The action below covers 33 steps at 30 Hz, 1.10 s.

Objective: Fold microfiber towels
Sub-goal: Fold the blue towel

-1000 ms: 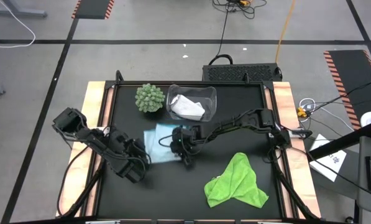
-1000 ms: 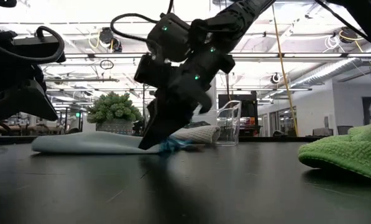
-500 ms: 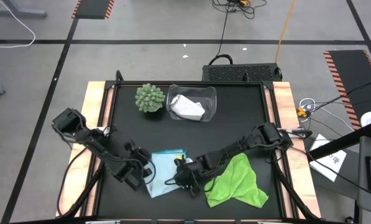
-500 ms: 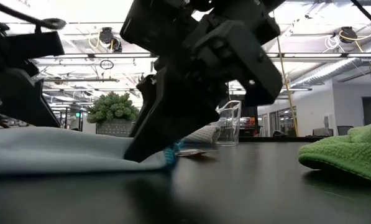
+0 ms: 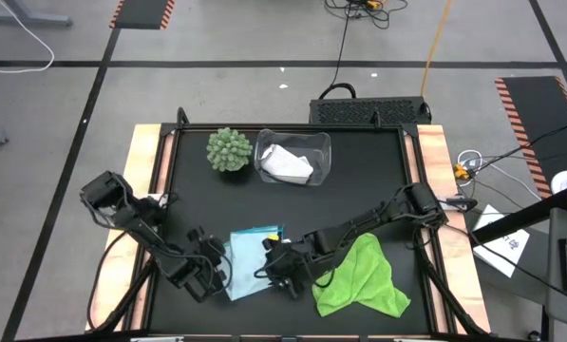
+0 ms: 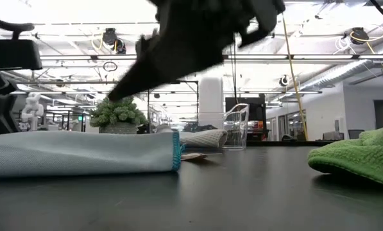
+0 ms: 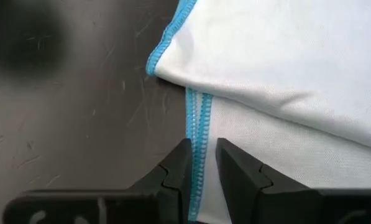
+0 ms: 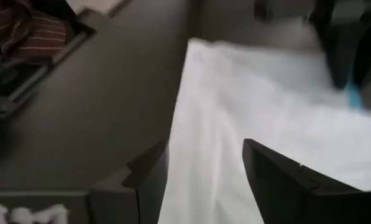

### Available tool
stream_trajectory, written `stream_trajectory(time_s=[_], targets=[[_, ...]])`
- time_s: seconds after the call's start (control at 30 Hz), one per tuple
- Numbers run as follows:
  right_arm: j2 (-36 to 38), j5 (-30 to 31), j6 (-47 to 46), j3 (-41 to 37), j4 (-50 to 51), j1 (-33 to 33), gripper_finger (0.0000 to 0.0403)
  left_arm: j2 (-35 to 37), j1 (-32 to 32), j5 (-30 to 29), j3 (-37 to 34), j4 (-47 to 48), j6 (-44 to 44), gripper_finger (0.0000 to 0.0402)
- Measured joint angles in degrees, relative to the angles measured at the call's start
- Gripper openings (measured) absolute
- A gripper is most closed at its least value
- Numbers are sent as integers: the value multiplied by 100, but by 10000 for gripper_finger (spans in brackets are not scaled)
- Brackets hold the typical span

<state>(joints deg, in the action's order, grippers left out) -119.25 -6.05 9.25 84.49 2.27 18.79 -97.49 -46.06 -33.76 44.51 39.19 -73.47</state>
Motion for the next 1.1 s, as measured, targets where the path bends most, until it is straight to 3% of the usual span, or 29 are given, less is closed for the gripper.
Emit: stream_trajectory(time_s=[0.13, 0.23, 0.37, 0.43, 0.57, 0.63, 0.77, 0.93, 1.1], targets=[[159, -7, 701, 0, -135, -89, 200, -259, -82, -195, -27, 4, -207, 81], [234, -52, 850, 0, -284, -424, 196, -336, -213, -706, -44, 9, -231, 81], [231, -1120, 761, 0, -471, -1067, 193, -359, -454, -1301, -74, 90, -182, 81], [232, -1356, 684, 0, -544, -1338, 193, -355, -521, -1498, -70, 230, -195, 81], [233, -1443, 877, 4, -457, -1810, 193, -355, -573, -1530, -70, 423, -208, 81], [233, -1784, 928, 4, -443, -2022, 193, -351, -584, -1388, -68, 507, -264, 81], [139, -2260, 61, 11, -576, -2319, 192, -350, -607, -1107, -70, 603, -571, 81], [-228, -2701, -249, 18, -700, -2374, 192, -345, -589, -1100, -143, 539, -765, 81], [-606, -2704, -143, 322, -703, -2193, 192, -320, -376, -1261, -591, -91, -816, 81]])
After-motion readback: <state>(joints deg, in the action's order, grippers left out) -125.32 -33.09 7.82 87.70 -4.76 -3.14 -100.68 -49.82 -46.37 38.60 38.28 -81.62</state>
